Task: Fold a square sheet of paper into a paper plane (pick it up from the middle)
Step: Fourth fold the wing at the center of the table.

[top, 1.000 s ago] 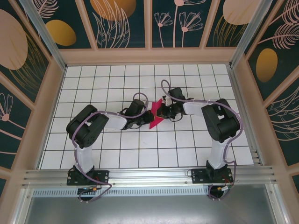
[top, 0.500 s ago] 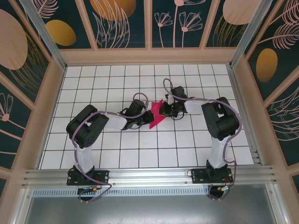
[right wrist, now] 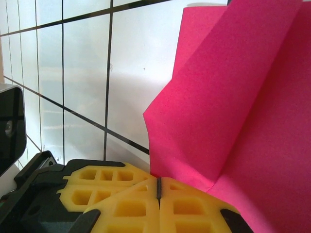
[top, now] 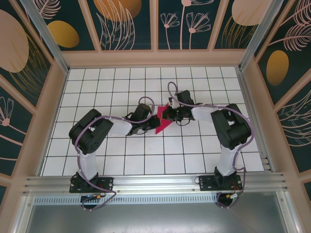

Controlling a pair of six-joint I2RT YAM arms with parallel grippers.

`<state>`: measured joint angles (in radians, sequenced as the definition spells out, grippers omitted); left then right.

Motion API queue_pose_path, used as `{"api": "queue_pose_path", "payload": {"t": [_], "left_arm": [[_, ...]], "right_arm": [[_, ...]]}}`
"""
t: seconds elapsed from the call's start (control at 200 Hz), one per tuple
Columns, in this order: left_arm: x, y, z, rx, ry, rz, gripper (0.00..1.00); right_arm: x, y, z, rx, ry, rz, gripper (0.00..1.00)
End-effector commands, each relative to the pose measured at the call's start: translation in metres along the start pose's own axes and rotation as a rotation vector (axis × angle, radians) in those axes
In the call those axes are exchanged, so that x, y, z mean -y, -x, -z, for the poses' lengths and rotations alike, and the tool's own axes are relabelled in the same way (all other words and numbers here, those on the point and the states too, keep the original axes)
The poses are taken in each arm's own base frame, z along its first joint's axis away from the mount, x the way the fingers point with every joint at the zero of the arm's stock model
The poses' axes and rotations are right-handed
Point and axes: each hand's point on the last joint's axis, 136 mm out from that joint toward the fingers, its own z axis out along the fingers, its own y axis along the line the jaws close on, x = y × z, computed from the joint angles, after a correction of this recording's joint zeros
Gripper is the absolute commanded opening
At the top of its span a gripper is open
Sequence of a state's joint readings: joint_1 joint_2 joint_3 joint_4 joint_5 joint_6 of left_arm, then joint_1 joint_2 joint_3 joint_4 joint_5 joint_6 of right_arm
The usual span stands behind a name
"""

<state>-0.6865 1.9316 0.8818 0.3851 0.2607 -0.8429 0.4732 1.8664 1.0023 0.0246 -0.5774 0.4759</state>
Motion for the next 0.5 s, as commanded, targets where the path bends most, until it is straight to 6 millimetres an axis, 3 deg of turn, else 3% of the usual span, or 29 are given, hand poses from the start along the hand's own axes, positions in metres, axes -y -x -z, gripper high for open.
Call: {"api": "queue_pose_path", "payload": {"t": [0.0,0.25,0.495], "left_arm": [[-0.068,-0.048,-0.003,-0.134,0.232,0.035,0.0],[-0.071,-0.051,-0.002,-0.151,0.252,0.019,0.0],[-0.073,-0.058,-0.001,-0.174,0.259,0.003,0.0]], "right_arm": [[0.002,0.0,-0.007,-0.013,0.011,0.02,0.04],[0.021,0.007,-0.019,-0.028,-0.053,0.029,0.03],[0.052,0.049,-0.008,0.052,-0.109,0.003,0.03]]}}
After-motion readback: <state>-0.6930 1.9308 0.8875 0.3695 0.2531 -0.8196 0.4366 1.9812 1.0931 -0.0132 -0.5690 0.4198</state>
